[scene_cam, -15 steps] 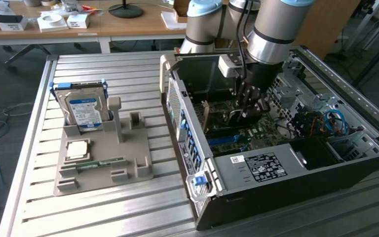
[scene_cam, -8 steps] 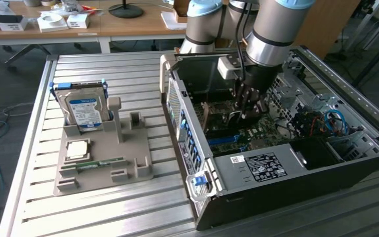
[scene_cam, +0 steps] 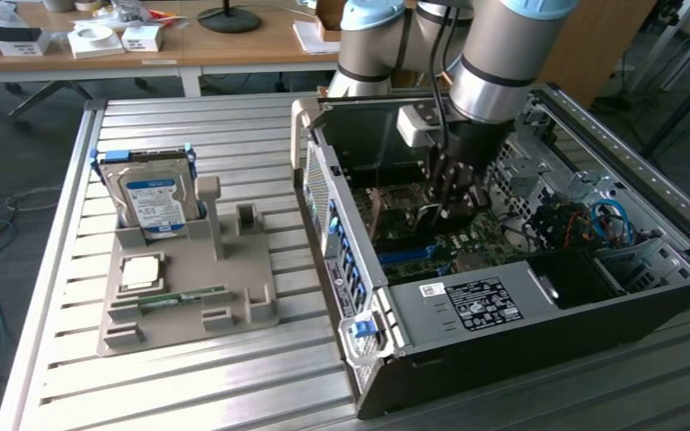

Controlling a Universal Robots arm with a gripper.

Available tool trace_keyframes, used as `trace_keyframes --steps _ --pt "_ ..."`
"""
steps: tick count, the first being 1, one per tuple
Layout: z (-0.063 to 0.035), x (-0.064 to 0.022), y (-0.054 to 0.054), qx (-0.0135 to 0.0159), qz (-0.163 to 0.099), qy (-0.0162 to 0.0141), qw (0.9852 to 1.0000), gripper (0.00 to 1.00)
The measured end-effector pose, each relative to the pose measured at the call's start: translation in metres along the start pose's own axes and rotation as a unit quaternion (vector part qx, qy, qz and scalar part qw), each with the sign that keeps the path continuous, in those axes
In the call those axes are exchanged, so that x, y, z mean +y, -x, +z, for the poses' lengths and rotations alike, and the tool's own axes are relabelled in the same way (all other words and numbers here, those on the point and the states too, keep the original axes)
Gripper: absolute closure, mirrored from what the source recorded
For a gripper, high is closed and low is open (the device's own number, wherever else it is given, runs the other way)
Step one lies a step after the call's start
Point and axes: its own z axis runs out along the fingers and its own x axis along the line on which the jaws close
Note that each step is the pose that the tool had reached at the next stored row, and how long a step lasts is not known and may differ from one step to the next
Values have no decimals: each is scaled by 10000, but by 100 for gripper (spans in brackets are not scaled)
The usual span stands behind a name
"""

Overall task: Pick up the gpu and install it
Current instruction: 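Insert the gpu into the slot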

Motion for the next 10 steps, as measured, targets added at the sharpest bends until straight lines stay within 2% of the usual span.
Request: trace_keyframes --steps 6,10 --pt "0 0 -12 0 0 0 10000 73" --pt "0 33 -12 0 0 0 10000 73"
